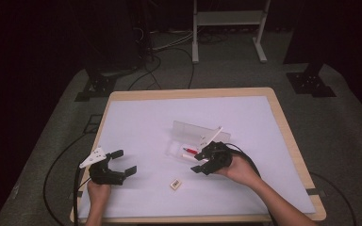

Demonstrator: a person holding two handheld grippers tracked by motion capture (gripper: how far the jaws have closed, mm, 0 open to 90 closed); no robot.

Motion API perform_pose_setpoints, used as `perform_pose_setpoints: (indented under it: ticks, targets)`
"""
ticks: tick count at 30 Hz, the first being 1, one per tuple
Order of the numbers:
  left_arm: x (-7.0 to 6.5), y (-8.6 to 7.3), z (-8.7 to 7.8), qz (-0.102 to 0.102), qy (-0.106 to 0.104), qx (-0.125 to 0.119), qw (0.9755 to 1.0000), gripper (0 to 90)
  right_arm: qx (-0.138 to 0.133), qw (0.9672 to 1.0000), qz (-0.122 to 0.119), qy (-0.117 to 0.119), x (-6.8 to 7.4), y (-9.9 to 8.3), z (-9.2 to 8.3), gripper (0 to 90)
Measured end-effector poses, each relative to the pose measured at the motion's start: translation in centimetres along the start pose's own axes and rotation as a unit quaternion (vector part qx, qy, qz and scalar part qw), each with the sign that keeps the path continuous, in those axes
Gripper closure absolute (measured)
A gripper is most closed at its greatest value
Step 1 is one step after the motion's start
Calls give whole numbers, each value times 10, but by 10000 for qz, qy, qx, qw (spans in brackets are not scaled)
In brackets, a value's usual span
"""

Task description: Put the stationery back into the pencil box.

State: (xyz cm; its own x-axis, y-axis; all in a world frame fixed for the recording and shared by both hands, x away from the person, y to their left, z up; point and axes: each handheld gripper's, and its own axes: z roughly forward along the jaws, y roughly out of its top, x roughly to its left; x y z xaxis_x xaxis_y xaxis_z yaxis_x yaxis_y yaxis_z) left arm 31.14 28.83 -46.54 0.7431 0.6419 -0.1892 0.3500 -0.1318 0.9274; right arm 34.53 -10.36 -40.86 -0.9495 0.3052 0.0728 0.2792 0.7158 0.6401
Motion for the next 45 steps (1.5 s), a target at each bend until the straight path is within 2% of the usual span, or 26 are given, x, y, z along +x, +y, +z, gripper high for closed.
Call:
perform_pose_setpoints:
  ticks: [8,28,45]
  targets:
    - [0,0,0,7,-3,1,10000,0,15,9999,-84,116,11,4,5,469]
    - [0,0,0,-8,-5,-19,10000,0,131,9990,-168,389,23,8,25,429]
    - [0,0,0,4,-18,-29,10000,0,270,9975,-317,572,38,17,51,406]
